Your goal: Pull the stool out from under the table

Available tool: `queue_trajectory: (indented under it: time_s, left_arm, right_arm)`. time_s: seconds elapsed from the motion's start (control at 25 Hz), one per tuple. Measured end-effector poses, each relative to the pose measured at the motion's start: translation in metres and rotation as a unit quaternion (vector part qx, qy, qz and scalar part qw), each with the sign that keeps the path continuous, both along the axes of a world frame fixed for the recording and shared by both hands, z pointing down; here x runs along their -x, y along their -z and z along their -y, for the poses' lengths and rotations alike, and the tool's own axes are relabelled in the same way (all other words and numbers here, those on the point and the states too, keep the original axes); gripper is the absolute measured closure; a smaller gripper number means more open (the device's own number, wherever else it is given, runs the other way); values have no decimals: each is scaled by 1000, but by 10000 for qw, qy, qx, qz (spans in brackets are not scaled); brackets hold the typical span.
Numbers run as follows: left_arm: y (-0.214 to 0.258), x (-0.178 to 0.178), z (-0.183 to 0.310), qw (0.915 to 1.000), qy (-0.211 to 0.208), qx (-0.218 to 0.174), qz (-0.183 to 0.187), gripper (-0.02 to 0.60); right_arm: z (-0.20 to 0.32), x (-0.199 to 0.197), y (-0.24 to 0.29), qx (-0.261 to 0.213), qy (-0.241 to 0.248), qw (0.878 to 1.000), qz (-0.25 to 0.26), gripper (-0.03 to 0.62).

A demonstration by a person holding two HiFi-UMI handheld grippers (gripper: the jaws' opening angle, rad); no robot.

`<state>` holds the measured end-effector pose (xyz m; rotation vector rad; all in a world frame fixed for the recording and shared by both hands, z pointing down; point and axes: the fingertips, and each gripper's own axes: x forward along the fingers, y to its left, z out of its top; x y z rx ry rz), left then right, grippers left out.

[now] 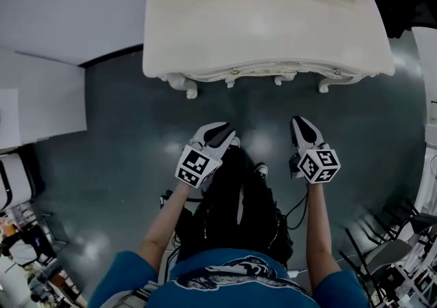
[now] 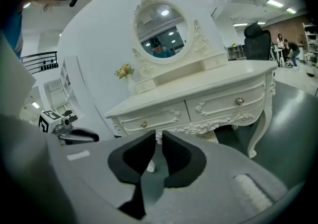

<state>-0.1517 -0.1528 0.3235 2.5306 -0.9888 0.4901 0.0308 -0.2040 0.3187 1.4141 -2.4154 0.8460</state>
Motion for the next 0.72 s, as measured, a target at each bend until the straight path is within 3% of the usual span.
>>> queue_trajectory:
  time_s: [0.16,0.36,0.72]
  left_arm:
    - [-34,-10,15,9996,16,252,82,488]
    - [-96,-11,20,9988,94,481,85,457]
    - [-212,-25,79,9907,1178,609,-318,366]
  right_arm:
    - [29,-18,-50,263,-204,9991,269,526]
    - [53,-20,-117,433,-60,9986,311,482]
    - [119,-80,-235,500,-128,9940,964,383]
